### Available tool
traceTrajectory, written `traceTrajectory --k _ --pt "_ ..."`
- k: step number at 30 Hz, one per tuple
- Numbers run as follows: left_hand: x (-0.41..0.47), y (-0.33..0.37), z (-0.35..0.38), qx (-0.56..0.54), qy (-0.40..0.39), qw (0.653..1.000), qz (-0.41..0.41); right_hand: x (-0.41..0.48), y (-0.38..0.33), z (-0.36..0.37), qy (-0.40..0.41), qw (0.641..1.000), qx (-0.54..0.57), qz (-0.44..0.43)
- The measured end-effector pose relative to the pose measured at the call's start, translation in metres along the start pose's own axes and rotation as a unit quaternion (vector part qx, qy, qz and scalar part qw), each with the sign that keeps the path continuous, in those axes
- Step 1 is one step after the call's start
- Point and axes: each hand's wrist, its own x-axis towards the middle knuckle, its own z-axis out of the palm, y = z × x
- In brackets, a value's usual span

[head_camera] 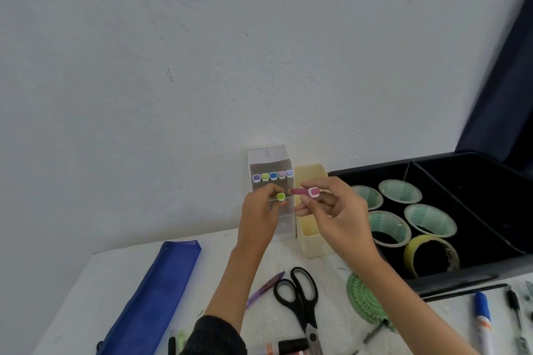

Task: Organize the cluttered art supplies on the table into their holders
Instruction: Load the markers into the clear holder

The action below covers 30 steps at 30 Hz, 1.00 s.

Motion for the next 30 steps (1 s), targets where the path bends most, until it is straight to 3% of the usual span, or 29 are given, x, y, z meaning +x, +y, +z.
traceTrajectory --k 3,7,15,20,22,26,30 --pt "0.001 -0.002 0.005 -0.005 0.008 1.000 -0.011 0.007 0.018 0.003 -0.008 0.995 -0.090 -0.030" --pt "0.005 -0.006 0.007 -0.008 -0.007 1.000 -0.018 0.018 0.043 0.007 -0.073 0.953 -0.275 -0.107" --pt "0.008 -0.017 0.015 0.043 -0.015 0.999 -0.013 0.040 0.047 0.024 -0.172 0.887 -0.429 0.011" --pt "0.008 -0.016 0.022 0.050 -0.011 0.999 -0.001 0.049 0.048 0.037 -0.156 0.883 -0.423 0.129" --pt "0.008 -0.016 0.022 0.040 -0.004 0.999 -0.002 0.048 0.048 0.041 -0.138 0.889 -0.416 0.135" --pt "0.008 -0.012 0.021 0.038 -0.023 0.999 -0.012 0.047 0.053 0.045 -0.076 0.935 -0.308 0.159" --pt "0.012 -0.009 0.022 0.048 -0.030 0.998 -0.039 0.045 0.058 0.047 -0.104 0.927 -0.329 0.146"
